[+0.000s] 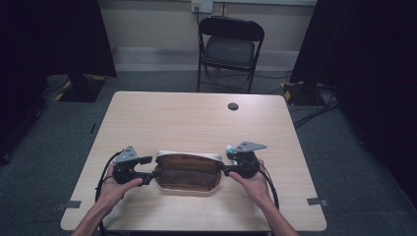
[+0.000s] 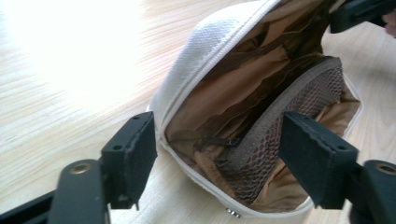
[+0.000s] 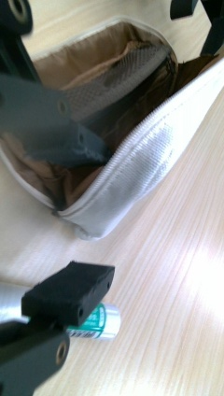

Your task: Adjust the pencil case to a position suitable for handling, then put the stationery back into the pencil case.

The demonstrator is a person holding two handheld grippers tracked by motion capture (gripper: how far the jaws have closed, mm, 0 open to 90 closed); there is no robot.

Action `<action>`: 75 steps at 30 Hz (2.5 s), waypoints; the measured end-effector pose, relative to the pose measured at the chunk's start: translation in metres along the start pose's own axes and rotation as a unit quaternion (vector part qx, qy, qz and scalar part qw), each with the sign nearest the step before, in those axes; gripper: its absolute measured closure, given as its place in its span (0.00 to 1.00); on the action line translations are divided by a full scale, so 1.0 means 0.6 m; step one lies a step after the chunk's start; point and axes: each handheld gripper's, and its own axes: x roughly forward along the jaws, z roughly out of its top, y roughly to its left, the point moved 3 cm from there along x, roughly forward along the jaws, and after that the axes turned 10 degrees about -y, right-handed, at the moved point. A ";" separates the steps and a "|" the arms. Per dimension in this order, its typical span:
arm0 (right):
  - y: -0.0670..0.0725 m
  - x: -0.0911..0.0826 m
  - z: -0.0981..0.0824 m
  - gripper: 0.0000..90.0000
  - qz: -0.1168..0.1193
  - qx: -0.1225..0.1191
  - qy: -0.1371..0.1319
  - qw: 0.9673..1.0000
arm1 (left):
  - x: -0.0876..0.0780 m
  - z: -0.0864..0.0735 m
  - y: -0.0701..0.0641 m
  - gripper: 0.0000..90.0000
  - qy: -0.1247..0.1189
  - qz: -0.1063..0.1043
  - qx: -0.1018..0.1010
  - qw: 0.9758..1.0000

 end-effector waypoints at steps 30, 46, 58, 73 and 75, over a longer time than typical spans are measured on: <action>-0.098 -0.009 -0.036 0.53 -0.076 0.008 0.035 0.996 | -0.036 -0.075 0.083 0.18 0.103 0.156 0.010 0.982; -0.099 0.019 -0.054 0.60 -0.088 0.007 0.054 0.995 | -0.035 -0.079 0.083 0.15 0.090 0.156 0.002 0.984; -0.101 0.022 -0.058 0.73 -0.096 0.005 0.064 0.993 | -0.035 -0.079 0.083 0.15 0.090 0.157 0.001 0.983; -0.100 -0.003 -0.043 0.73 -0.085 0.024 0.042 0.995 | -0.035 -0.079 0.083 0.15 0.091 0.156 0.001 0.984; -0.099 -0.009 -0.041 0.73 -0.085 0.023 0.041 0.995 | -0.035 -0.079 0.083 0.15 0.090 0.156 0.001 0.984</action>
